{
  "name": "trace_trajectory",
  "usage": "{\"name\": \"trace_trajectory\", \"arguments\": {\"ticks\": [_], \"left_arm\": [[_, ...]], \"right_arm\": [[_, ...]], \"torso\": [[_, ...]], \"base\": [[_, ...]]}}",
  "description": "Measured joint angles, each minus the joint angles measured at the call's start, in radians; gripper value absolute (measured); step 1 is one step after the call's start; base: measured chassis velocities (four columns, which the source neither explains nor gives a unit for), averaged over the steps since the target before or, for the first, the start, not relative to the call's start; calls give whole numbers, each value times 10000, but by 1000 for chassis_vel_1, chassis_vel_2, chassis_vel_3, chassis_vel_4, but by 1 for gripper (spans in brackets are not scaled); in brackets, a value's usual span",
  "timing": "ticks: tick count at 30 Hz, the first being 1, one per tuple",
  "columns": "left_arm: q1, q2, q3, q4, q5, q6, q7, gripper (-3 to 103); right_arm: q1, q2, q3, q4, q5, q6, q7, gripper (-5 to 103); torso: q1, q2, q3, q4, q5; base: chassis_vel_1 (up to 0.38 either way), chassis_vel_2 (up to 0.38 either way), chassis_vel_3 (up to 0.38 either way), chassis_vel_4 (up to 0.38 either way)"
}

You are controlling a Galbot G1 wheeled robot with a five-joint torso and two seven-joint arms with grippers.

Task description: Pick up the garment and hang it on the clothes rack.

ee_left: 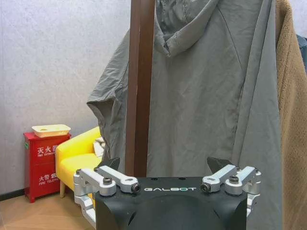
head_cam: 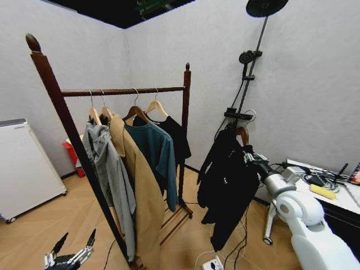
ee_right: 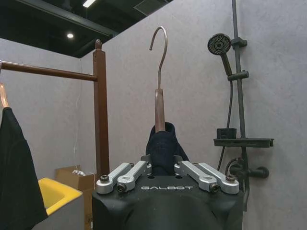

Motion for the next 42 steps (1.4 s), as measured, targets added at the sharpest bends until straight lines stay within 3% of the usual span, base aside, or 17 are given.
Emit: {"name": "trace_trajectory", "arguments": {"ticks": [14, 29, 37, 40, 42], "left_arm": [[0, 0, 0, 0, 0, 0, 1, 100], [0, 0, 0, 0, 0, 0, 1, 100], [0, 0, 0, 0, 0, 0, 0, 100], [0, 0, 0, 0, 0, 0, 0, 100], [0, 0, 0, 0, 0, -1, 0, 100]], "right_arm": [[29, 92, -397, 78, -152, -26, -71, 15], [35, -365, 71, 455, 152, -12, -218, 15], [834, -1159, 15, -153, 1294, -9, -508, 15], [1203, -1582, -128, -788, 1533, 189, -1055, 15], [1901, -2246, -392, -1782, 1646, 554, -1885, 15]], "torso": [[4, -1, 2, 4, 1], [2, -1, 0, 3, 1], [-3, 0, 0, 6, -1], [0, -2, 1, 8, 4], [2, -2, 1, 6, 1]], "base": [[-83, 91, 93, -71], [1, 116, 109, -10], [109, 82, 90, 115], [60, 80, 58, 59], [0, 0, 0, 0]]}}
